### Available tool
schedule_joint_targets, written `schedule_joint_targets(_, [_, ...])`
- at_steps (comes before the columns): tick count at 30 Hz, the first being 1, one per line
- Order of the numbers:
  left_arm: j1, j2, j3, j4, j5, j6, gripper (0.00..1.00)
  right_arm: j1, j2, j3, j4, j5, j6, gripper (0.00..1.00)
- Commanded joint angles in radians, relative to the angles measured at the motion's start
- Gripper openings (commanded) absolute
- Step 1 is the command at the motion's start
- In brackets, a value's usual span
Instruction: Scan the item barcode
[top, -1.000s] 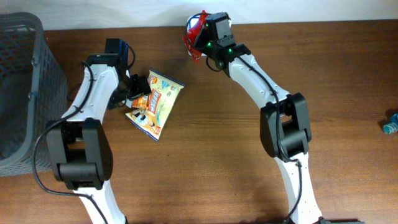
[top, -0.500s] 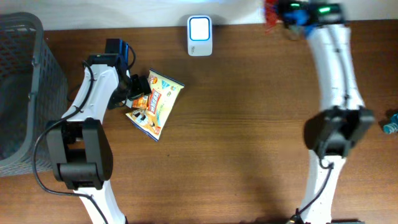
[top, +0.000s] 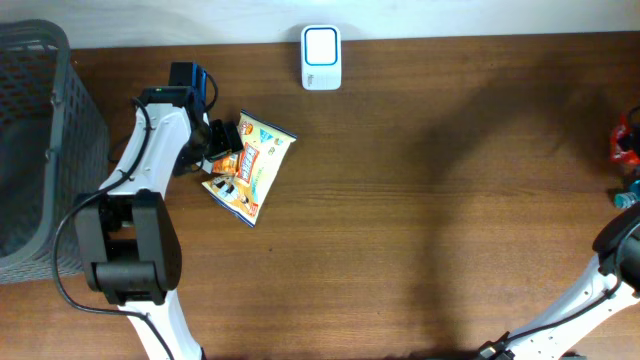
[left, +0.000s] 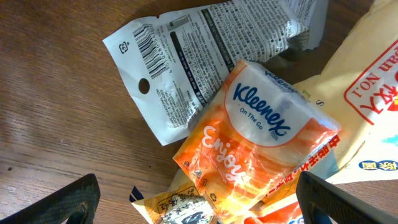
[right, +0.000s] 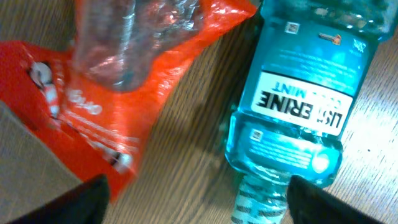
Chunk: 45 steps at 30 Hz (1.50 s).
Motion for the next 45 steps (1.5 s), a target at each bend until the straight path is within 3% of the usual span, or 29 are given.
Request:
schedule_joint_targets(1, [0.003,-0.004,0.001,0.0,-0.011,0.008,0.99,-0.001,-0.013,0.014,-0.04,0.014,-0.013,0.99])
schedule_joint_targets(4, [0.003,-0.004,0.001,0.0,-0.01,0.008,0.99,-0.001,-0.034,0.126,-0.179,-0.164,-0.014,0.99])
schedule_joint_targets(7, [0.003,-0.004,0.001,0.0,-0.01,0.008,0.99,0.033,-0.05,0.204,-0.348,-0.866,-0.287,0.99])
schedule_joint_targets(11, [0.003,-0.004,0.001,0.067,0.002,0.008,0.99,0.284,-0.049,0.203,-0.539,-0.932,-0.54,0.99])
schedule_joint_targets(12, [0.003,-0.004,0.001,0.069,0.04,0.008,0.99,0.386,-0.048,0.203,-0.521,-0.903,-0.541,0.98])
schedule_joint_targets(13, [0.003,-0.004,0.001,0.068,0.115,0.008,0.99,0.485,-0.043,0.203,-0.478,-0.884,-0.541,0.77])
schedule_joint_targets(14, [0.003,-0.004,0.001,0.072,0.117,0.009,0.99,0.562,-0.034,0.203,-0.443,-0.882,-0.541,0.76])
schedule_joint_targets(15, [0.006,-0.004,0.001,0.074,0.064,0.008,0.99,0.686,-0.016,0.203,-0.396,-0.855,-0.541,0.82])
schedule_joint_targets(16, [0.024,-0.004,0.001,0.074,0.05,-0.023,0.99,0.771,0.001,0.202,-0.359,-0.845,-0.531,0.99])
schedule_joint_targets(18, [0.072,-0.004,0.001,0.064,0.054,-0.121,0.99,0.915,0.05,0.201,-0.24,-0.841,-0.436,0.98])
schedule_joint_targets(20, [0.087,-0.004,0.001,0.064,0.05,-0.12,0.99,1.036,0.119,0.201,-0.084,-0.838,-0.348,0.99])
schedule_joint_targets(23, [0.087,-0.004,0.001,0.064,0.05,-0.12,0.99,1.143,0.192,0.201,0.027,-0.812,-0.345,0.95])
schedule_joint_targets(25, [0.087,-0.004,0.001,0.064,0.05,-0.12,0.99,1.189,0.221,0.201,0.062,-0.745,-0.344,0.91])
schedule_joint_targets(28, [0.087,-0.004,0.001,0.064,0.05,-0.12,0.99,1.222,0.231,0.201,0.117,-0.747,-0.341,0.7])
schedule_joint_targets(29, [0.087,-0.004,0.001,0.064,0.05,-0.12,0.99,1.233,0.236,0.201,0.144,-0.732,-0.314,0.56])
schedule_joint_targets(30, [0.087,-0.004,0.001,0.064,0.05,-0.12,0.99,1.241,0.239,0.201,0.164,-0.678,-0.292,0.32])
schedule_joint_targets(32, [0.087,-0.004,0.001,0.064,0.05,-0.12,0.99,1.242,0.239,0.201,0.171,-0.61,-0.292,0.04])
schedule_joint_targets(36, [0.087,-0.004,0.001,0.064,0.05,-0.12,0.99,1.183,0.175,0.202,0.095,-0.574,-0.243,0.04])
schedule_joint_targets(39, [0.087,-0.004,0.001,0.064,0.05,-0.12,0.99,1.121,0.018,0.202,-0.056,-0.444,-0.244,0.04])
schedule_joint_targets(43, [0.087,-0.004,0.001,0.063,0.05,-0.12,0.99,1.116,-0.208,0.202,-0.247,-0.06,-0.248,0.04])
schedule_joint_targets(45, [0.087,-0.004,0.001,0.064,0.05,-0.12,0.99,1.116,-0.294,0.202,-0.367,0.242,-0.247,0.04])
